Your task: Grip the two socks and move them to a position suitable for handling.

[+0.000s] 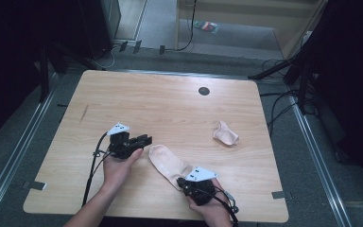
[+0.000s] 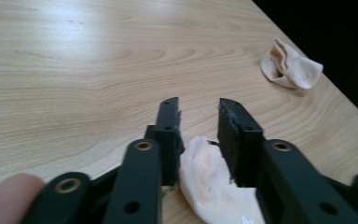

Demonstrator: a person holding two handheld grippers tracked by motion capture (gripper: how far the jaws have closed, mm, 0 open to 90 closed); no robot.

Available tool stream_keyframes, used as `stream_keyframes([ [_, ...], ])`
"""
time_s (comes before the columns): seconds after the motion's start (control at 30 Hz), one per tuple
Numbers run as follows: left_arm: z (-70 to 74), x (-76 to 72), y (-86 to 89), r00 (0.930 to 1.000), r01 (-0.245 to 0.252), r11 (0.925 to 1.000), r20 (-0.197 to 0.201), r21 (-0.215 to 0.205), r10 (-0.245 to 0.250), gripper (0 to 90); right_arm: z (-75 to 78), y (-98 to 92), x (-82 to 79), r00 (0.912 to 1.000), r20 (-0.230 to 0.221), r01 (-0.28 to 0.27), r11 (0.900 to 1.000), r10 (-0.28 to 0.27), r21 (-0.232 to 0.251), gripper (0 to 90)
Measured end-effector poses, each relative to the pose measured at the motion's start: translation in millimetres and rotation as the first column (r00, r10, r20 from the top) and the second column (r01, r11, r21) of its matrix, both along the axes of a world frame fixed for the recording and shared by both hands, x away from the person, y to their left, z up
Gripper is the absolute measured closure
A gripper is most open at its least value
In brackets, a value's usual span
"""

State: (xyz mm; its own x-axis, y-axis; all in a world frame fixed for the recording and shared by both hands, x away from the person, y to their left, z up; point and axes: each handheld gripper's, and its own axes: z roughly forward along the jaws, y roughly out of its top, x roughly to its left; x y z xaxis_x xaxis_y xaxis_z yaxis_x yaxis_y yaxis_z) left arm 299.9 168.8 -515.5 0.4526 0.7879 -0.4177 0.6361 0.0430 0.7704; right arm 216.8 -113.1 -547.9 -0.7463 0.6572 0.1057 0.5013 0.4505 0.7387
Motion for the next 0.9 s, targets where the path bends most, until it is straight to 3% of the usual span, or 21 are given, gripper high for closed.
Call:
stream_keyframes([
  [0.17, -9.4, 0.5, -9.7, 0.9991, 0.024, 0.9952, -0.036, 0.095, -0.021, 52.5, 0.6, 0.0, 0.4, 1.0, 0.007, -0.002, 1.0, 0.002, -0.009, 87.4],
  [0.23, -13.7, 2.1, -16.1, 0.9988, 0.021, 0.9905, -0.047, 0.136, -0.015, 52.0, 4.0, -1.7, -1.3, 0.9997, 0.023, 0.01, 1.0, -0.01, -0.004, 80.3],
  [0.37, -19.7, 5.7, -20.7, 0.9976, 0.017, 0.9857, -0.069, 0.167, -0.006, 53.9, 21.3, -17.6, -6.8, 0.994, 0.073, 0.073, 0.991, -0.081, 0.11, 63.1],
  [0.47, -22.1, 7.1, -21.2, 0.9974, 0.021, 0.9826, -0.071, 0.185, -0.008, 55.0, 24.6, -32.6, -2.7, 0.9683, 0.094, 0.221, 0.969, -0.232, 0.112, 59.4],
  [0.53, -22.6, 8.1, -21.3, 0.9973, 0.023, 0.9833, -0.072, 0.18, -0.011, 55.8, 21.1, -39.6, 1.9, 0.9511, 0.044, 0.298, 0.945, -0.306, 0.132, 54.9],
  [0.6, -22.7, 8.9, -21.7, 0.9974, 0.022, 0.9846, -0.071, 0.173, -0.01, 56.9, 16.3, -39.6, 5.1, 0.9402, -0.019, 0.34, 0.932, -0.34, 0.13, 49.6],
  [0.67, -22.9, 9.6, -22.9, 0.9972, 0.034, 0.9834, -0.071, 0.178, -0.021, 59.7, 12.1, -34.0, 5.2, 0.9349, -0.034, 0.355, 0.93, -0.353, 0.099, 49.1],
  [0.77, -24.3, 9.7, -26.5, 0.9974, 0.04, 0.9798, -0.067, 0.196, -0.027, 64.1, 8.5, -24.9, 2.5, 0.9379, -0.025, 0.347, 0.936, -0.346, 0.062, 52.1],
  [0.83, -24.8, 8.4, -28.8, 0.9978, 0.041, 0.9757, -0.06, 0.215, -0.029, 68.4, 6.5, -18.1, -0.7, 0.9413, -0.008, 0.338, 0.941, -0.338, 0.024, 61.0],
  [0.9, -25.0, 7.1, -29.3, 0.9976, 0.052, 0.971, -0.057, 0.233, -0.04, 73.8, 6.9, -13.4, -3.9, 0.9428, 0.018, 0.333, 0.943, -0.333, 0.005, 63.6],
])
